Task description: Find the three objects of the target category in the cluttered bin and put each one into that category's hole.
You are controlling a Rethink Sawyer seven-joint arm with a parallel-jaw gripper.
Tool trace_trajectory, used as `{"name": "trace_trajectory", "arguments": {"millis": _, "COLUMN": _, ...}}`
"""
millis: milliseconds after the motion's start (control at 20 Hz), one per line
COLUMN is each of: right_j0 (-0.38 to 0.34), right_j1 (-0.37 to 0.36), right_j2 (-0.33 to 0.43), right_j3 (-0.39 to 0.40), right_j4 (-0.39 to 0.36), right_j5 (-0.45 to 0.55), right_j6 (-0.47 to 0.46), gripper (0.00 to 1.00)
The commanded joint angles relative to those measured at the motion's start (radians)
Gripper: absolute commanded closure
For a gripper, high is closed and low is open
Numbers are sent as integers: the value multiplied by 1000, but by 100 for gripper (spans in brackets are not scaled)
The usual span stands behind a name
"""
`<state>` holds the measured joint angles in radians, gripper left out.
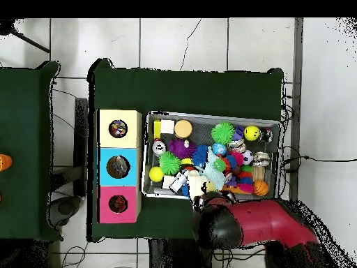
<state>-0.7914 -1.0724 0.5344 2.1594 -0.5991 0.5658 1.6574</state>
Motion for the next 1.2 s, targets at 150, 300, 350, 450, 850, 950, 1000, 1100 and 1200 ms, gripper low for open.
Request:
{"name": "trace_trajectory", "arguments": {"millis": 150, "right_j0": 124, "right_j1": -56, "right_j2": -44, "right_j3": 113, "right_j4": 55, "right_j5": 2, "right_j6": 139, "gripper": 100}}
{"name": "trace_trajectory", "arguments": {"millis": 300, "right_j0": 143, "right_j1": -117, "right_j2": -33, "right_j3": 135, "right_j4": 131, "right_j5": 35, "right_j6": 121, "gripper": 100}}
{"name": "trace_trajectory", "arguments": {"millis": 350, "right_j0": 141, "right_j1": -157, "right_j2": -24, "right_j3": 149, "right_j4": 173, "right_j5": 57, "right_j6": 95, "gripper": 100}}
{"name": "trace_trajectory", "arguments": {"millis": 450, "right_j0": 137, "right_j1": -256, "right_j2": -14, "right_j3": 174, "right_j4": 280, "right_j5": 127, "right_j6": 16, "gripper": 100}}
{"name": "trace_trajectory", "arguments": {"millis": 850, "right_j0": 182, "right_j1": -397, "right_j2": -21, "right_j3": 165, "right_j4": 470, "right_j5": 284, "right_j6": -77, "gripper": 100}}
{"name": "trace_trajectory", "arguments": {"millis": 950, "right_j0": 195, "right_j1": -388, "right_j2": -17, "right_j3": 159, "right_j4": 476, "right_j5": 276, "right_j6": -60, "gripper": 100}}
{"name": "trace_trajectory", "arguments": {"millis": 1000, "right_j0": 200, "right_j1": -384, "right_j2": -14, "right_j3": 158, "right_j4": 481, "right_j5": 271, "right_j6": -57, "gripper": 100}}
{"name": "trace_trajectory", "arguments": {"millis": 1100, "right_j0": 212, "right_j1": -386, "right_j2": -14, "right_j3": 166, "right_j4": 497, "right_j5": 258, "right_j6": -54, "gripper": 100}}
{"name": "trace_trajectory", "arguments": {"millis": 1200, "right_j0": 228, "right_j1": -379, "right_j2": -13, "right_j3": 169, "right_j4": 509, "right_j5": 243, "right_j6": -39, "gripper": 100}}
